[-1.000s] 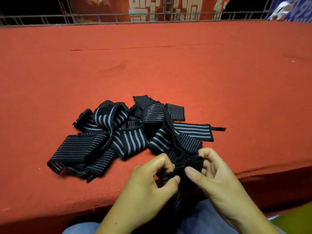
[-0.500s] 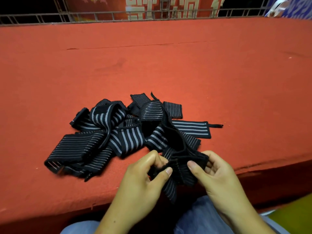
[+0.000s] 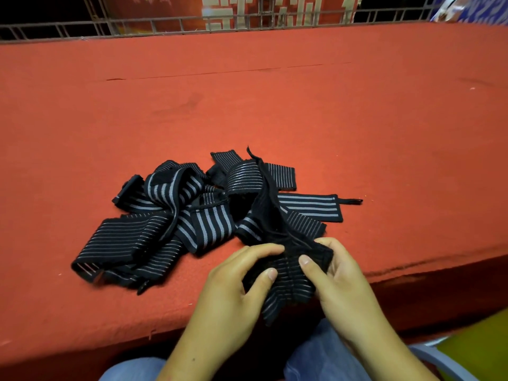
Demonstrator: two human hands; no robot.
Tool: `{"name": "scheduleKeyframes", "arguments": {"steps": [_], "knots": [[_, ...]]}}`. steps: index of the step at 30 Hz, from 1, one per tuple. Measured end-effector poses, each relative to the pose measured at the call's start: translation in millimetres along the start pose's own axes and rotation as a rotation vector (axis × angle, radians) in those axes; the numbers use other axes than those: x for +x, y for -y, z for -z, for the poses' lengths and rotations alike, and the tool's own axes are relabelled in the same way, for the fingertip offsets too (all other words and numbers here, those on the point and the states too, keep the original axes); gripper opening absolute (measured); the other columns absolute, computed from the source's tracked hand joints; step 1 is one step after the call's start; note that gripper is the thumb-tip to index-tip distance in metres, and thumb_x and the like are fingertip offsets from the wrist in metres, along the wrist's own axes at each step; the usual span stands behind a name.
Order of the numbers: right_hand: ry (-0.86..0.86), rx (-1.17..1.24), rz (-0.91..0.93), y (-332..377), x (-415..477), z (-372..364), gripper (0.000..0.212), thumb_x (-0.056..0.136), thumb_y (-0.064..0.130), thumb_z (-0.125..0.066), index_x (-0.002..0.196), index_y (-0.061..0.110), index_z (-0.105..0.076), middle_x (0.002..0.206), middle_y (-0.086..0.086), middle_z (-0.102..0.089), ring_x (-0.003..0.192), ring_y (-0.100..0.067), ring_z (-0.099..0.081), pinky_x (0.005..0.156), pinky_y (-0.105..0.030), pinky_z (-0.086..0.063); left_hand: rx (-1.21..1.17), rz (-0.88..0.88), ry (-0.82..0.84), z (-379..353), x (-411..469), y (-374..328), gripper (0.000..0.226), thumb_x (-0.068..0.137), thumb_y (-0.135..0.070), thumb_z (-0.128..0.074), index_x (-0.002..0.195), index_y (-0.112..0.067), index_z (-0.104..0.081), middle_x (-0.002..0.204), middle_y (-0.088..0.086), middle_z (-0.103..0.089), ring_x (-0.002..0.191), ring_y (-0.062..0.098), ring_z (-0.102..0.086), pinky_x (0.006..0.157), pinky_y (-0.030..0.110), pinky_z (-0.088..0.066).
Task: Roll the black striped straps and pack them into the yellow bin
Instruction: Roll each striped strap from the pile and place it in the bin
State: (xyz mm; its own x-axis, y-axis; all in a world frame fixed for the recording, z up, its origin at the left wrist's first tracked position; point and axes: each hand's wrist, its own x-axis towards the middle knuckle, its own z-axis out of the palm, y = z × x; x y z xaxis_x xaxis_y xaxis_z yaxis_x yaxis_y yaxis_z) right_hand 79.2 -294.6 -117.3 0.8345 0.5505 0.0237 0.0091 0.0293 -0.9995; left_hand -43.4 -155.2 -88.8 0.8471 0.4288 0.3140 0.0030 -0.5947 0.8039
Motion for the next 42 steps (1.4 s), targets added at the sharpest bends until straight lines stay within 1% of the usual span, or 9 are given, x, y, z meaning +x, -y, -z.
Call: {"name": "scheduleKeyframes", "arguments": {"steps": [7,12,19,22,26,30,33,38,42], "knots": [[0.000,-0.018,0.020,2.3,1.4,2.1,0.015,0.097,0.002,-0.066,0.106,0.014,-0.067,0.100,-0.006,-0.079,0.095,-0.016,-0.075,0.085,-0.032,-0.057,-0.006,0.066,-0.008,-1.0,6.2,-1.2,0.024,0.080,-0.021,-0.086,0.085,-0.035,-0.068,0.087,-0.018,-0.064,0.083,0.004,-0.062,0.073,0.008,-0.041],[-0.170,0.070,-0.073,-8.9,10.0,11.2,0.010,0.098,0.007,-0.068,0.105,0.013,-0.070,0.100,-0.012,-0.079,0.097,-0.028,-0.075,0.094,-0.054,-0.057,-0.072,0.010,0.076,9.1,3.7,-2.4,0.020,0.081,-0.024,-0.086,0.081,-0.033,-0.069,0.085,-0.011,-0.062,0.078,0.006,-0.061,0.070,0.009,-0.041],[-0.064,0.176,-0.100,3.4,7.0,11.0,0.016,0.097,0.010,-0.066,0.112,0.013,-0.070,0.104,-0.013,-0.079,0.100,-0.029,-0.075,0.084,-0.042,-0.059,-0.092,-0.055,0.204,6.5,6.3,-21.5,0.021,0.094,-0.023,-0.073,0.089,-0.031,-0.055,0.147,-0.024,-0.050,0.135,-0.005,-0.047,0.096,0.006,-0.037],[0.066,0.327,-0.139,16.3,-0.2,4.3,0.024,0.092,0.021,-0.062,0.108,0.006,-0.071,0.099,-0.014,-0.078,0.090,-0.020,-0.074,0.073,-0.027,-0.058,-0.017,-0.102,0.154,-5.2,11.3,-25.3,0.026,0.094,-0.019,-0.073,0.091,-0.035,-0.052,0.135,-0.019,-0.054,0.128,-0.002,-0.052,0.098,0.008,-0.036],[0.119,0.358,-0.229,27.1,-0.1,3.3,0.023,0.093,0.033,-0.066,0.097,0.011,-0.072,0.094,-0.016,-0.071,0.085,-0.023,-0.067,0.073,-0.037,-0.050,0.063,-0.144,0.072,-10.1,13.9,-25.4,0.024,0.090,-0.020,-0.077,0.097,-0.032,-0.058,0.098,-0.017,-0.059,0.096,0.005,-0.060,0.082,0.011,-0.040],[-0.014,0.497,-0.273,27.9,12.0,8.2,0.027,0.093,0.018,-0.059,0.110,-0.002,-0.066,0.118,-0.038,-0.066,0.111,-0.053,-0.065,0.102,-0.061,-0.051,0.030,-0.077,0.102,-8.0,9.2,-18.2,0.037,0.086,-0.026,-0.081,0.116,-0.038,-0.063,0.100,-0.019,-0.061,0.087,0.010,-0.063,0.076,0.010,-0.043],[-0.076,0.606,-0.304,31.5,18.8,11.5,0.037,0.089,0.018,-0.063,0.119,-0.004,-0.064,0.120,-0.029,-0.067,0.116,-0.042,-0.065,0.113,-0.063,-0.043,0.061,-0.148,0.116,-3.4,7.1,-15.4,0.022,0.088,-0.023,-0.079,0.106,-0.034,-0.072,0.094,-0.020,-0.061,0.087,0.007,-0.064,0.075,0.009,-0.041],[-0.145,0.602,-0.361,26.2,24.9,13.4,0.029,0.101,0.019,-0.059,0.073,0.022,-0.068,0.077,-0.003,-0.069,0.076,-0.019,-0.068,0.067,-0.042,-0.061,-0.002,-0.201,0.157,3.9,0.1,-16.4,0.018,0.088,-0.012,-0.079,0.098,-0.027,-0.076,0.096,-0.026,-0.060,0.095,-0.001,-0.064,0.083,0.005,-0.040],[-0.294,0.590,-0.343,23.2,36.6,25.5,0.023,0.106,0.021,-0.055,0.083,0.021,-0.060,0.079,-0.002,-0.072,0.069,-0.016,-0.071,0.061,-0.040,-0.064,-0.019,-0.154,0.114,16.2,-6.6,-10.5,0.011,0.089,-0.028,-0.073,0.097,-0.035,-0.072,0.096,-0.016,-0.062,0.093,0.008,-0.065,0.079,0.008,-0.041]]}}
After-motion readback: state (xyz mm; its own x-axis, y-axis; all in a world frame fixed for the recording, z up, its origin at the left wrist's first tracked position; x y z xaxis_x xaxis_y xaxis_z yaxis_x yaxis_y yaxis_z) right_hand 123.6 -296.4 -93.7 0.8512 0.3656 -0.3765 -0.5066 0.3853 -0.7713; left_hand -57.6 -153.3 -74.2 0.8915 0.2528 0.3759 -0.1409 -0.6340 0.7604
